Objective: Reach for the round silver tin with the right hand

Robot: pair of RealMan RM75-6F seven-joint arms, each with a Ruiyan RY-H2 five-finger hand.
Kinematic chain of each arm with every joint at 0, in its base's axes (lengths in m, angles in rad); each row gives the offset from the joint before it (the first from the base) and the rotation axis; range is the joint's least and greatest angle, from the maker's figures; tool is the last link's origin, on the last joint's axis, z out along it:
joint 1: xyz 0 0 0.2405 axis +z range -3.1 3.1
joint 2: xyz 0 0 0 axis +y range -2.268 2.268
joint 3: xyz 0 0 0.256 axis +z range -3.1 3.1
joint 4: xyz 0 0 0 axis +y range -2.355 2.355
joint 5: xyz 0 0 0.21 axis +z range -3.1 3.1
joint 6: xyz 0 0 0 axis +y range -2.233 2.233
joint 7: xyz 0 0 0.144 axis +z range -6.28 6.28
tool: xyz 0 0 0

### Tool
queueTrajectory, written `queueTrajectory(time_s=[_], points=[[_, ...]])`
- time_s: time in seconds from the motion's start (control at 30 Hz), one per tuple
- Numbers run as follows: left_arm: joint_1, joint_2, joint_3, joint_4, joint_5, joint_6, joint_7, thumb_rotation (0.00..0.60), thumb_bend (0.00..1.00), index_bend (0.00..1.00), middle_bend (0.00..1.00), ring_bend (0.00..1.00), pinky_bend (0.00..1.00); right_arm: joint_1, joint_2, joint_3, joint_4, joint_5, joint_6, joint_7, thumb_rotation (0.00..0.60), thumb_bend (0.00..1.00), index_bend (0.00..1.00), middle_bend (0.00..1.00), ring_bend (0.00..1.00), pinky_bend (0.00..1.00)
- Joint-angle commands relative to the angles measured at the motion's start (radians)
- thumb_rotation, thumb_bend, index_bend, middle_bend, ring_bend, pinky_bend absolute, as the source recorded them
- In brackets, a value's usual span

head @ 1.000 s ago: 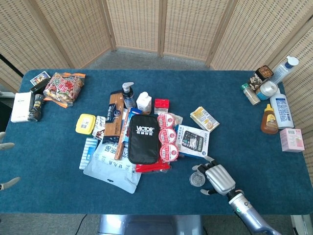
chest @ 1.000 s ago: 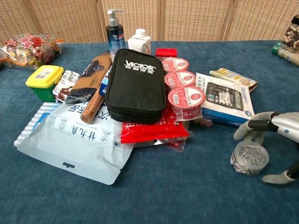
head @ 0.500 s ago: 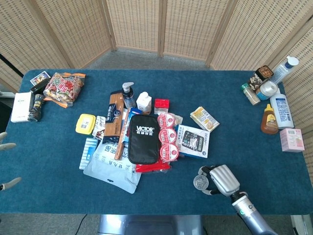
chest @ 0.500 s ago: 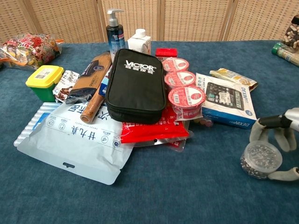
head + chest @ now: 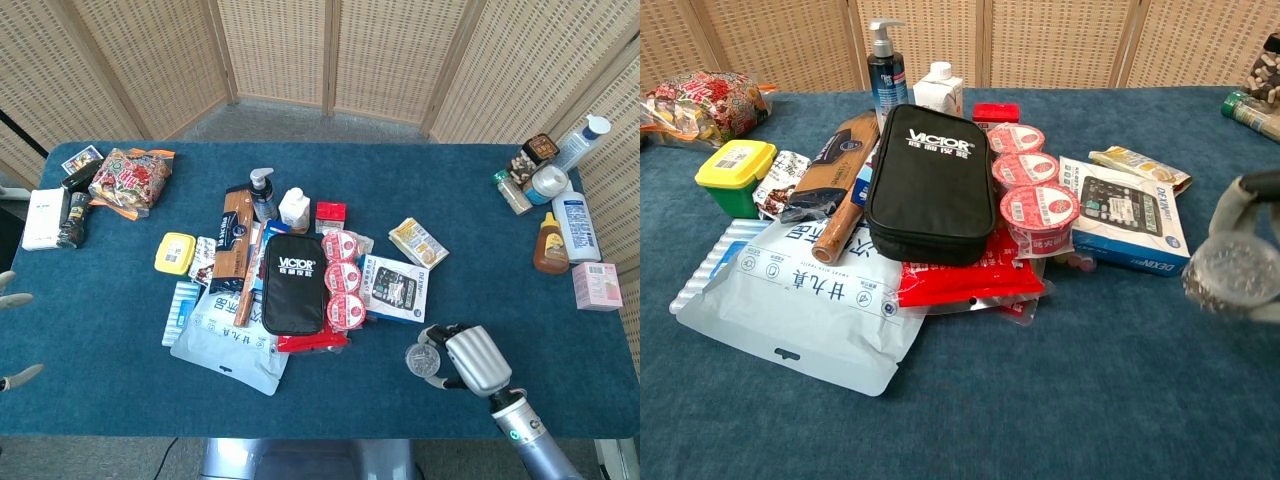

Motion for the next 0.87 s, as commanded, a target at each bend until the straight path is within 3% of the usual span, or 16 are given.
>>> queueTrajectory(time_s=[0.03, 0.47, 0.87], points=[[0.000, 0.000, 0.000, 0.002, 0.000, -0.001, -0.002, 0.600, 0.00, 0.24, 0.00, 0.00, 0.00, 0.015, 0.057, 0.036, -0.079, 0.014, 0.006, -0.034, 0.600, 0.00, 0.51, 0.66, 0.63, 0.62], [-0.002, 0.004, 0.003, 0.005, 0.005, -0.001, -0.012, 0.600, 0.00, 0.24, 0.00, 0.00, 0.00, 0.078, 0.210, 0.151, -0.352, 0.104, -0.055, -0.134, 0.600, 0.00, 0.51, 0.66, 0.63, 0.62], [-0.004, 0.002, 0.004, 0.005, 0.002, -0.007, -0.005, 0.600, 0.00, 0.24, 0.00, 0.00, 0.00, 0.113, 0.233, 0.196, -0.436, 0.150, -0.091, -0.187, 0.600, 0.00, 0.51, 0.66, 0.63, 0.62]])
